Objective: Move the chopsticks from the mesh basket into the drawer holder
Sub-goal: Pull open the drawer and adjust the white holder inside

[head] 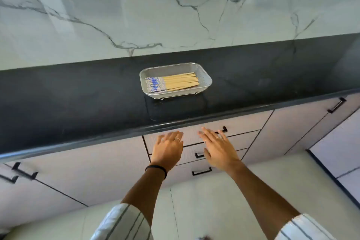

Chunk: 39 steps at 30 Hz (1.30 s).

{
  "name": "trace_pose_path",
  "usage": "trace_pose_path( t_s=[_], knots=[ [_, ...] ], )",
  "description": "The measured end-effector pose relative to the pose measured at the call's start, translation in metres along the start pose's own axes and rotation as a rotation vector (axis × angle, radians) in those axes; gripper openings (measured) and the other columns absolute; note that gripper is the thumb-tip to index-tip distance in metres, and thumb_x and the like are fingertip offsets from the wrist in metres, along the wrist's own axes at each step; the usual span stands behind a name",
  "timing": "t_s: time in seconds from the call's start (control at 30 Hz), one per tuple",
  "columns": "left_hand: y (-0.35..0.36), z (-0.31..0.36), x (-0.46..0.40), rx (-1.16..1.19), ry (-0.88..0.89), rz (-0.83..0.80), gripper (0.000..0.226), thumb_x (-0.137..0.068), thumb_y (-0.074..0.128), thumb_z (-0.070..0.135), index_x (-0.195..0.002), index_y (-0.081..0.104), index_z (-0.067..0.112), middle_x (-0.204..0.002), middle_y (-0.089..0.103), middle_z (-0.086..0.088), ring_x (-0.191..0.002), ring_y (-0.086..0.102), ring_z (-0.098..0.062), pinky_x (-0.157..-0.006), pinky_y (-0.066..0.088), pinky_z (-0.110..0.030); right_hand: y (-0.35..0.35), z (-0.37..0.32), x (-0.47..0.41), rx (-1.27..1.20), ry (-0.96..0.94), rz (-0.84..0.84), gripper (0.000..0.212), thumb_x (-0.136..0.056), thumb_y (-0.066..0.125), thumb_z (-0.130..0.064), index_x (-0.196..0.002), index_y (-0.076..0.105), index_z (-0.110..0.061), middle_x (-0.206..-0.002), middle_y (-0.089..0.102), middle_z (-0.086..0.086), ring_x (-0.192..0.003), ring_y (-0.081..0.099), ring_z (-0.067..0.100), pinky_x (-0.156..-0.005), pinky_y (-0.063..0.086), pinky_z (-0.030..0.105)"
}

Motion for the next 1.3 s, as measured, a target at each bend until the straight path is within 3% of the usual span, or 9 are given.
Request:
trace_pose_path(
  t_s=[0.1, 0.4, 0.63, 0.83, 1.0, 1.1, 1.3],
  knots=[
    [0.018, 0.004, 0.005, -0.069, 0.053, -0.092, 0.047, -0.104, 0.036, 0.022, -0.151, 0.031, 0.017, -0.158, 0.033, -0.003, -0.144, 0.031, -0.020, -0.116, 0.023, -0.035, 0.016, 0.001, 0.010, -0.009, 0.036, -0.097, 0.061, -0.098, 0.036, -0.035, -0.151, 0.010, -0.022, -0.161, 0.009, 0.002, -0.148, 0.012, 0.019, -0.120, 0.005, 0.042],
    [0.032, 0.015, -0.014, -0.046, 0.025, -0.143, 0.058, -0.103, 0.040, 0.021, -0.156, 0.016, 0.018, -0.164, 0.008, -0.003, -0.151, 0.008, -0.021, -0.121, 0.010, -0.038, 0.048, 0.025, -0.001, -0.098, 0.222, -0.387, 0.069, -0.096, 0.045, -0.034, -0.151, 0.006, -0.017, -0.161, -0.004, 0.006, -0.149, -0.001, 0.023, -0.119, 0.000, 0.048],
    [0.035, 0.016, -0.027, -0.088, -0.011, -0.165, 0.059, -0.104, 0.039, 0.025, -0.156, 0.013, 0.018, -0.165, 0.004, -0.003, -0.152, 0.006, -0.021, -0.121, 0.009, -0.037, 0.056, 0.040, -0.034, -0.141, 0.202, -0.406, 0.069, -0.097, 0.045, -0.032, -0.151, 0.007, -0.014, -0.161, -0.004, 0.008, -0.149, -0.003, 0.023, -0.119, 0.000, 0.049],
    [0.032, 0.022, -0.042, -0.058, 0.028, -0.102, 0.053, -0.103, 0.040, 0.016, -0.154, 0.026, 0.018, -0.162, 0.021, -0.001, -0.150, 0.019, -0.019, -0.120, 0.014, -0.034, 0.062, 0.058, -0.075, -0.177, 0.205, -0.415, 0.067, -0.096, 0.045, -0.032, -0.150, 0.013, -0.011, -0.161, 0.008, 0.010, -0.149, 0.003, 0.025, -0.119, 0.002, 0.050],
    [0.041, 0.031, -0.052, -0.067, 0.044, -0.056, 0.052, -0.099, 0.044, 0.009, -0.150, 0.037, 0.016, -0.156, 0.035, -0.003, -0.146, 0.030, -0.020, -0.118, 0.020, -0.034, 0.089, 0.070, -0.100, -0.220, 0.193, -0.530, 0.056, -0.097, 0.042, -0.035, -0.146, 0.028, -0.011, -0.158, 0.020, 0.011, -0.148, 0.012, 0.027, -0.119, 0.003, 0.050],
    [0.041, 0.033, -0.053, -0.083, 0.044, -0.053, 0.051, -0.100, 0.042, 0.008, -0.150, 0.036, 0.016, -0.157, 0.034, -0.003, -0.146, 0.029, -0.020, -0.119, 0.020, -0.035, 0.092, 0.074, -0.103, -0.251, 0.191, -0.504, 0.051, -0.095, 0.046, -0.030, -0.142, 0.036, -0.011, -0.151, 0.035, 0.012, -0.142, 0.028, 0.030, -0.118, 0.012, 0.053],
    [0.038, 0.029, -0.046, -0.136, 0.004, -0.096, 0.054, -0.102, 0.039, 0.013, -0.154, 0.025, 0.020, -0.162, 0.021, 0.000, -0.150, 0.018, -0.018, -0.120, 0.015, -0.034, 0.092, 0.077, -0.091, -0.235, 0.134, -0.392, 0.059, -0.089, 0.054, -0.021, -0.143, 0.030, -0.012, -0.146, 0.043, 0.011, -0.138, 0.034, 0.028, -0.113, 0.028, 0.051]
  ],
)
Point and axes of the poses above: each hand's wrist, its own x-axis away from the middle knuckle, its own y-axis out of the palm, z = x × y, the point moved 4 cm from there along -x, towards the middle knuckle
